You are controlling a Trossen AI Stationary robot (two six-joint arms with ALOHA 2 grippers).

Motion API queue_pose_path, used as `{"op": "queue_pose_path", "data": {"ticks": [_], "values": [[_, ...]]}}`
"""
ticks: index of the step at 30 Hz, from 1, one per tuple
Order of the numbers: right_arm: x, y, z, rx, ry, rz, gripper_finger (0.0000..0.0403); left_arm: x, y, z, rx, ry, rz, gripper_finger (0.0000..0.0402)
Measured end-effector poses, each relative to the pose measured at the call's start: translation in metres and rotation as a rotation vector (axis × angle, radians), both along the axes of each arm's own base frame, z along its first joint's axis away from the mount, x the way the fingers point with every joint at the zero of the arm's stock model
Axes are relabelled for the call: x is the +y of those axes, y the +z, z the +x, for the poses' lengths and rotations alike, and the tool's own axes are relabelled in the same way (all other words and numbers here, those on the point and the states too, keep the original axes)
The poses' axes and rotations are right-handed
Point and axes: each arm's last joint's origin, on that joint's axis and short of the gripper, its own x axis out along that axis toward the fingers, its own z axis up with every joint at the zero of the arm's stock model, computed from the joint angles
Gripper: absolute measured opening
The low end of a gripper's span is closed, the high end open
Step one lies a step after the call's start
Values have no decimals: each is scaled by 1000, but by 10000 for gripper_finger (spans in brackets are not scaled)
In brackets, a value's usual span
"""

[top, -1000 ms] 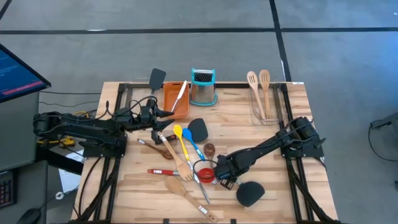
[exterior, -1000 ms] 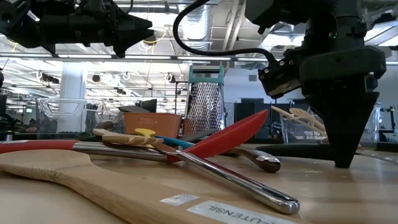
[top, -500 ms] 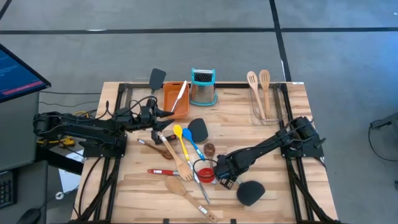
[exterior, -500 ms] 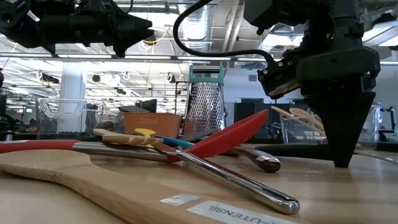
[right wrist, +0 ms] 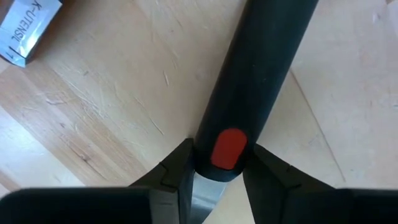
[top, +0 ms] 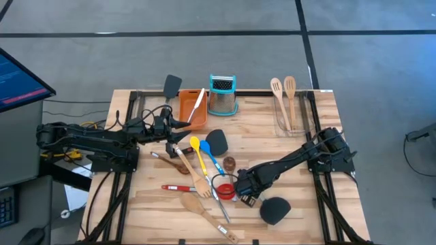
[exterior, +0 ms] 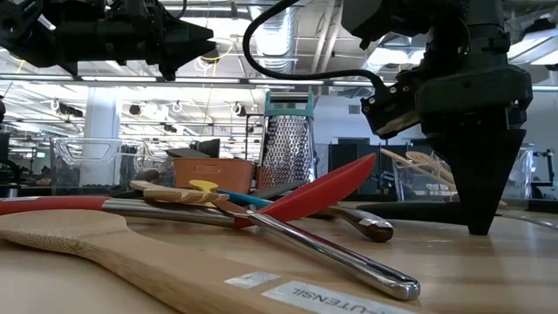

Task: Pick & Place Kitchen Items
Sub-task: Put the top right plastic spatula into the left transparent bin

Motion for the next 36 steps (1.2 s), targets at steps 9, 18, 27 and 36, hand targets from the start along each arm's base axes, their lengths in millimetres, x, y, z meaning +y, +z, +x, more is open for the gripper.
{"op": "queue_pose_path", "data": {"ticks": [9,18,27,36], "values": [[0,9,7,5,36,-3,107,0,0,0,0,0,0,131],[-12,25,10,85,46,-31,106,0,0,0,0,0,0,131],[-33,51,11,215,87,-90,105,0,0,0,0,0,0,131],[-52,78,23,200,130,-143,105,0,0,0,1,0,-1,131]]}}
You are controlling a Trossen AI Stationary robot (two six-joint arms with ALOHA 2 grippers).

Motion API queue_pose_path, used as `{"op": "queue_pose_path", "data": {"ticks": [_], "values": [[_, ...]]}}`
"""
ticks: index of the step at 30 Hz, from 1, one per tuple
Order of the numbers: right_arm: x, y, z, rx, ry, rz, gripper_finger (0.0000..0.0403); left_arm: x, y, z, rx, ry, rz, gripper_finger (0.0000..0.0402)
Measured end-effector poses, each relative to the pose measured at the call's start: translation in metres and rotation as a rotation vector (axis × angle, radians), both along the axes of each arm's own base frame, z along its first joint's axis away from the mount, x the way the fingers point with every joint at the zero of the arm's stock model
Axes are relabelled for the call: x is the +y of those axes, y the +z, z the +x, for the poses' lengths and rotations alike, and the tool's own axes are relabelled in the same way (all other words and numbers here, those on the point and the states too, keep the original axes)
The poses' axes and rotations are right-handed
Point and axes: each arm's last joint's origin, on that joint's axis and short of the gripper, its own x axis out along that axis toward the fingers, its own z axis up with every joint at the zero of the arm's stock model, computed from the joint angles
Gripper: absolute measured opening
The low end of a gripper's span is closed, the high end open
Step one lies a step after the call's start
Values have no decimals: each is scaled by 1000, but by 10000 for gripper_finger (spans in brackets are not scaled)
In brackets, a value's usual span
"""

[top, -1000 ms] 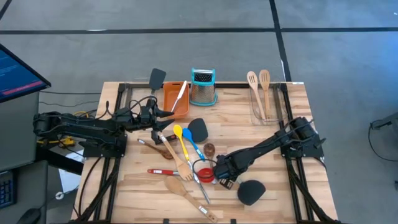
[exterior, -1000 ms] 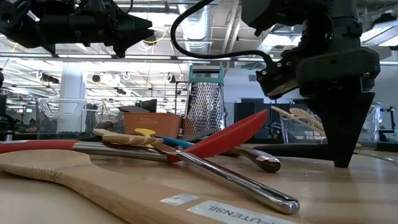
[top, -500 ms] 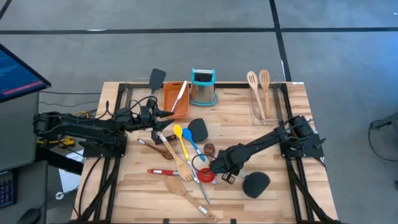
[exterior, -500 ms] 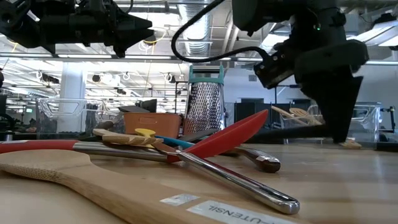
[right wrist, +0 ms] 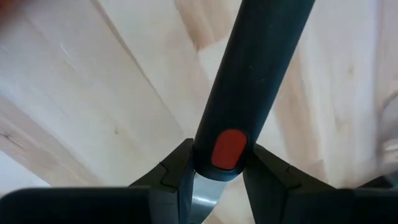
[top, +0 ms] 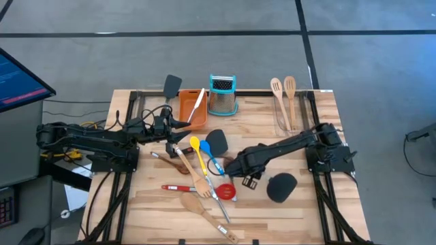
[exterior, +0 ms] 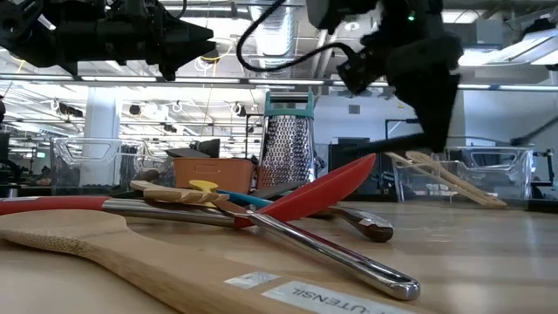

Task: Pick & Place Kitchen Items
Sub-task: Put the top right plastic spatula into the left transparent bin

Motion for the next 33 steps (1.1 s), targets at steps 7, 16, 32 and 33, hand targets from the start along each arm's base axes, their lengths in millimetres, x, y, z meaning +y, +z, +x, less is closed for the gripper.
{"op": "queue_pose_path", "data": {"ticks": [7,16,32,33], "values": [[-11,30,11,-56,54,-47,105,0,0,0,-2,-2,-14,131],[-27,77,20,-170,113,-303,105,0,0,0,-16,-7,-94,131],[-46,110,38,-355,189,-692,105,9,-8,23,-170,98,-379,131],[-47,110,39,-364,184,-695,105,9,-7,28,-188,91,-376,131]]}}
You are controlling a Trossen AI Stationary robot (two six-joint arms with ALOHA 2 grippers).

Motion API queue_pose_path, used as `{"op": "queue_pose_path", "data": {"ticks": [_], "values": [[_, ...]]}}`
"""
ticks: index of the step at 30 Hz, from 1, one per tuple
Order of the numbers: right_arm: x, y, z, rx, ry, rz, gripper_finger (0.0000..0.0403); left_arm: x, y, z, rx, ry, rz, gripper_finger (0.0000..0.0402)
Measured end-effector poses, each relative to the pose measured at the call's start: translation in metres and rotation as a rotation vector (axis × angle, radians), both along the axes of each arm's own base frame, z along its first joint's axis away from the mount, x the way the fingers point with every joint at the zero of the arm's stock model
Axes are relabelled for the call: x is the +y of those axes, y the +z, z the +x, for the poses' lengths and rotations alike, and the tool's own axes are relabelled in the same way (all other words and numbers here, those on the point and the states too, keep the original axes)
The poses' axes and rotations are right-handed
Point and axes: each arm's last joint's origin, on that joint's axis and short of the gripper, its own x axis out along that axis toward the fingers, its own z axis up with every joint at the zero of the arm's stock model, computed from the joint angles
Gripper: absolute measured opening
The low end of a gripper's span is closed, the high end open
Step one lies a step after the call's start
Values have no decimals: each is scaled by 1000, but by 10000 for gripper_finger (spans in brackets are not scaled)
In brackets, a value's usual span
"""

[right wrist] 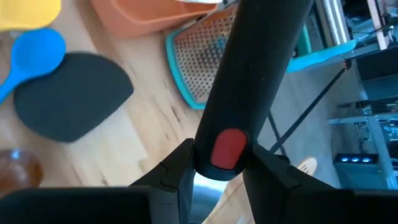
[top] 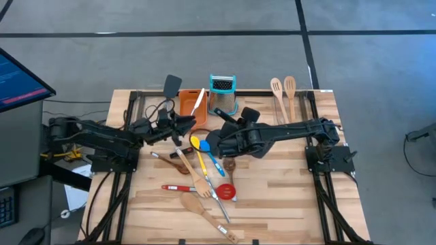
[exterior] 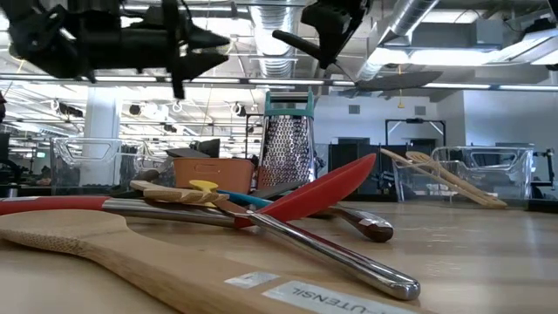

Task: Pick & Place Kitchen Items
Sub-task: Put the top right plastic spatula into the left transparent bin

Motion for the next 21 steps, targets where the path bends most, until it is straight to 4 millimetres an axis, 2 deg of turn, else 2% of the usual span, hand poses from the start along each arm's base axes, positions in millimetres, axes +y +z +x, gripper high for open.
{"op": "queue_pose_path", "data": {"ticks": [9,17,21], "values": [[-4,1,2,-20,-8,-20,105,0,11,59,7,-103,82,145],[-4,1,2,-19,-8,-20,105,-5,17,80,0,-116,125,190],[-4,1,2,-19,-8,-20,105,-4,7,91,38,-120,107,215]]}}
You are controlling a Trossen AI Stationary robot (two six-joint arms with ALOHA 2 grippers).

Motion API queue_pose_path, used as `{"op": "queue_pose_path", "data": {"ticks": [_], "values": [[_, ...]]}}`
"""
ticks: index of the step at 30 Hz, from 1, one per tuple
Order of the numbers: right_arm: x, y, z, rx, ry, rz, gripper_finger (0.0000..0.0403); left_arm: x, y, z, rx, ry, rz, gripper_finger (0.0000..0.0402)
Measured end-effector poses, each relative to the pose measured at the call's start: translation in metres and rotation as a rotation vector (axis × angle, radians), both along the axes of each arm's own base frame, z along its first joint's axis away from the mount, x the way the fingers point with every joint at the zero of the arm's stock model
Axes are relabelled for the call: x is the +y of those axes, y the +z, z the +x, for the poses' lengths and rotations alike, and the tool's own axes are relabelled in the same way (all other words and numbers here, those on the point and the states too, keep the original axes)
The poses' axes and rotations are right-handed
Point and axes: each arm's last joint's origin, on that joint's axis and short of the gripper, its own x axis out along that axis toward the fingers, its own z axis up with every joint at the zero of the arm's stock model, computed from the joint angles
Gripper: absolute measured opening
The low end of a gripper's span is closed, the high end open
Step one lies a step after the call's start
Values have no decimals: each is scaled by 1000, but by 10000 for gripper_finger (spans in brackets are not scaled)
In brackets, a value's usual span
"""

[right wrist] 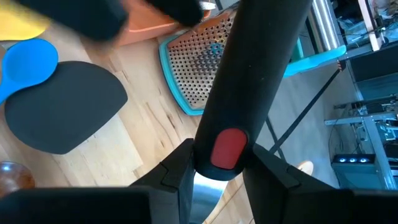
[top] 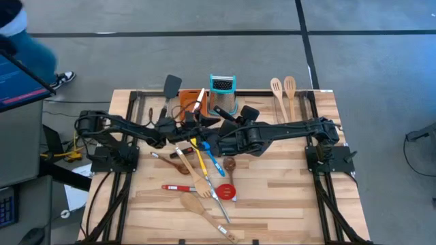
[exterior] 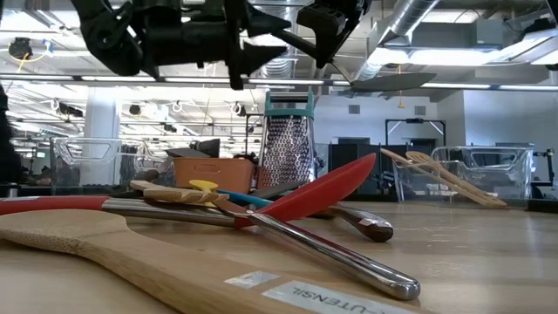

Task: Pick & Place Kitchen Items
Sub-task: Put the top right plastic spatula into the left transparent bin

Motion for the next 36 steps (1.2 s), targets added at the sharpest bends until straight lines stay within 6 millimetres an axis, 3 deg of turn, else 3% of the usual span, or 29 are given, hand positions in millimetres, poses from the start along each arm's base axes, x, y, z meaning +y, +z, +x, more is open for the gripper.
{"op": "queue_pose_path", "data": {"ticks": [4,13,28,36], "values": [[1,0,0,0,2,0,104,2,-5,9,14,5,-18,236],[1,0,-1,11,3,-2,103,4,8,21,-29,27,23,245],[10,-2,-1,123,134,30,103,6,9,21,-29,-2,50,203],[10,-2,0,120,138,45,103,6,8,21,-19,-2,49,142]]}}
